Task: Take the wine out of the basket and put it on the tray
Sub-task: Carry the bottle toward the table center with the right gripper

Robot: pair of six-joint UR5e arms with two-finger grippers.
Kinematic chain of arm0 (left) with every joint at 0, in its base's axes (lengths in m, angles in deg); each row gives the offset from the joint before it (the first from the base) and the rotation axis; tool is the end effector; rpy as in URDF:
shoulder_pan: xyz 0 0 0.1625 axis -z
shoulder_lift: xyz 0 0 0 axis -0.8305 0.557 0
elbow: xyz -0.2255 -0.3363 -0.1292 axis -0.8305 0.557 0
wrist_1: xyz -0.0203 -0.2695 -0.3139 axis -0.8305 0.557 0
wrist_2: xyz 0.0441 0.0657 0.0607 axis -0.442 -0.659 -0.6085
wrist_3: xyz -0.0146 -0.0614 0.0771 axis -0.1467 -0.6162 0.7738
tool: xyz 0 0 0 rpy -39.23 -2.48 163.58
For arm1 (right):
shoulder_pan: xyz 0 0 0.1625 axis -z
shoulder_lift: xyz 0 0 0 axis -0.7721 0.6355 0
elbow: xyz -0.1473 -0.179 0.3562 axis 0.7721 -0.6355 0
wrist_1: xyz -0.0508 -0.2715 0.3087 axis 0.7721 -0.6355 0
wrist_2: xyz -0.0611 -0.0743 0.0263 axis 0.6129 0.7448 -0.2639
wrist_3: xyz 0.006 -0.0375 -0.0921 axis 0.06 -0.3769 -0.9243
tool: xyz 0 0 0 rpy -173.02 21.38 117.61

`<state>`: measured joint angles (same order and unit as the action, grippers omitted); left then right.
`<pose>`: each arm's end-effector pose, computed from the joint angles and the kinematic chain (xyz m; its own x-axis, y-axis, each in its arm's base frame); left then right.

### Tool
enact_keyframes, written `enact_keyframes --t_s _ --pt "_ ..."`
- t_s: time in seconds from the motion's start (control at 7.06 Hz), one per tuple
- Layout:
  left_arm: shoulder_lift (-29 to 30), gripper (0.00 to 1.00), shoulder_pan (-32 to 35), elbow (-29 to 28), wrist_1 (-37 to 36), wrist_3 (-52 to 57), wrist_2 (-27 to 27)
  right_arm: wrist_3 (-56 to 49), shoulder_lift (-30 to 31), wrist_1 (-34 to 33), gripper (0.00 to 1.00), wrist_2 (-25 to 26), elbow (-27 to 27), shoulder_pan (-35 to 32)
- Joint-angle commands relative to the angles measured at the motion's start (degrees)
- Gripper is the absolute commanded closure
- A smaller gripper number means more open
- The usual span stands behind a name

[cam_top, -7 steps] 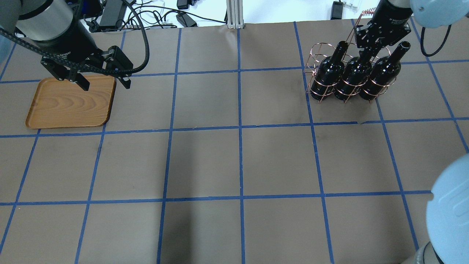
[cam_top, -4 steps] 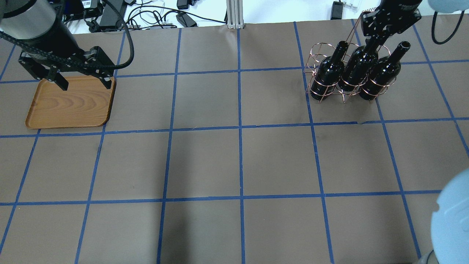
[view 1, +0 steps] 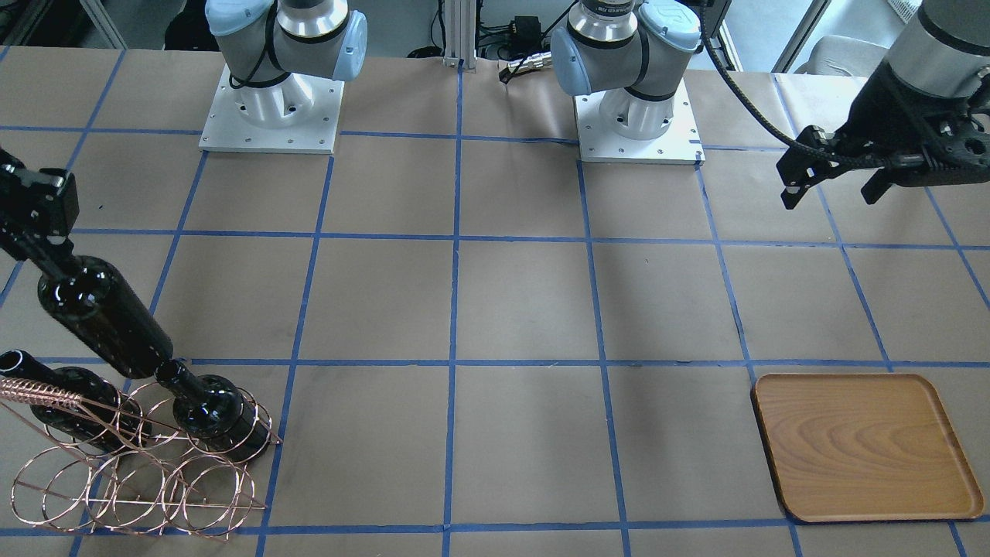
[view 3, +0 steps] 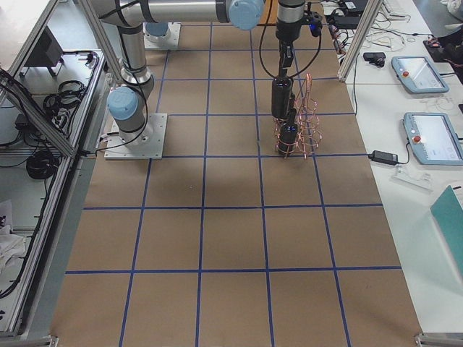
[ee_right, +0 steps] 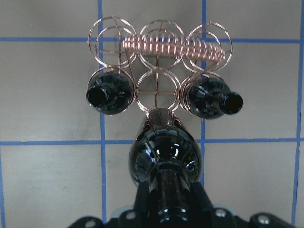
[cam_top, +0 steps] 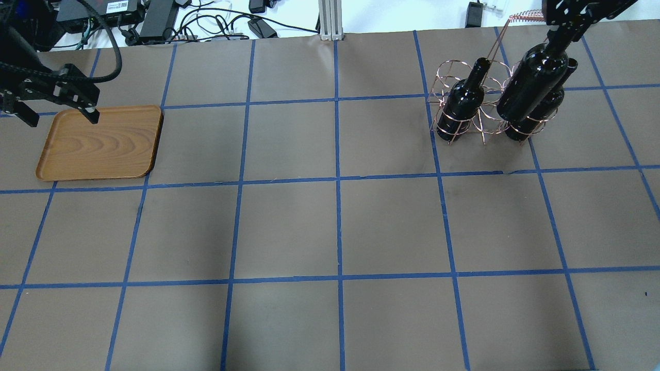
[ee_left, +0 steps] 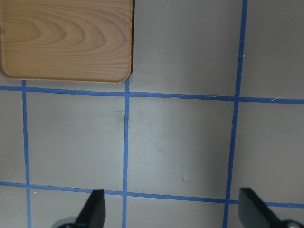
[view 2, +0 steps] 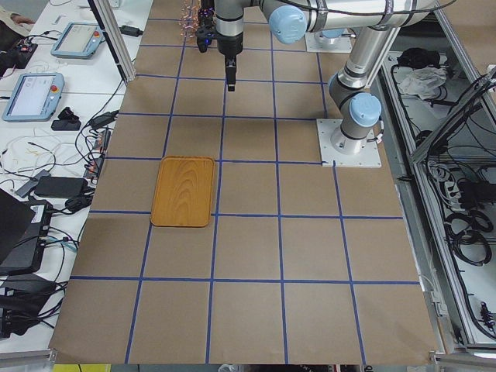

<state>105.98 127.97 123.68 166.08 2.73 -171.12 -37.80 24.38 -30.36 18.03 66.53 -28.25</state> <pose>0.0300 -0.4969 0.5150 -0.9956 -0.0582 -0.0737 -0.0575 0.9983 -0.0119 0.0203 -0.5710 0.5558 -0.9993 0.0001 0.0362 -0.0019 0.9985 -0.0552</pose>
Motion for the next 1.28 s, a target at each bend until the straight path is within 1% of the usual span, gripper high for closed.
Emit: enact_keyframes --t_s 0.0,0.14,0.28,0.43,0.57,0.85,0.99,1.13 --pt "0.05 0.00 -1.50 0.02 0.00 1.87 -0.14 7.37 4.18 7.70 1.00 -0.88 3.72 -1.52" --pt "0.05 0.00 -1.50 0.11 0.00 1.87 -0.23 13.69 6.02 6.69 1.00 -0.72 7.92 -6.58" --pt "0.05 0.00 -1.50 0.11 0.00 1.87 -0.23 23.76 6.56 3.81 1.00 -0.72 11.62 -13.68" --pt "0.13 0.00 -1.68 0.20 0.00 1.87 -0.14 33.00 6.04 -1.01 1.00 -0.80 14.27 -20.80" --pt "0.05 0.00 -1.68 0.29 0.00 1.87 -0.14 40.31 5.25 -3.93 1.00 -0.80 16.81 -26.00" --pt "0.13 0.00 -1.68 0.29 0.00 1.87 -0.05 53.06 4.37 -14.01 1.00 -1.07 22.26 -34.62" --pt "0.13 0.00 -1.68 0.46 0.00 1.87 -0.05 59.05 2.80 -18.07 1.00 -0.98 23.42 -38.76" --pt "0.13 0.00 -1.59 0.55 0.00 1.87 0.04 61.98 1.83 -18.63 1.00 -1.07 23.95 -41.76"
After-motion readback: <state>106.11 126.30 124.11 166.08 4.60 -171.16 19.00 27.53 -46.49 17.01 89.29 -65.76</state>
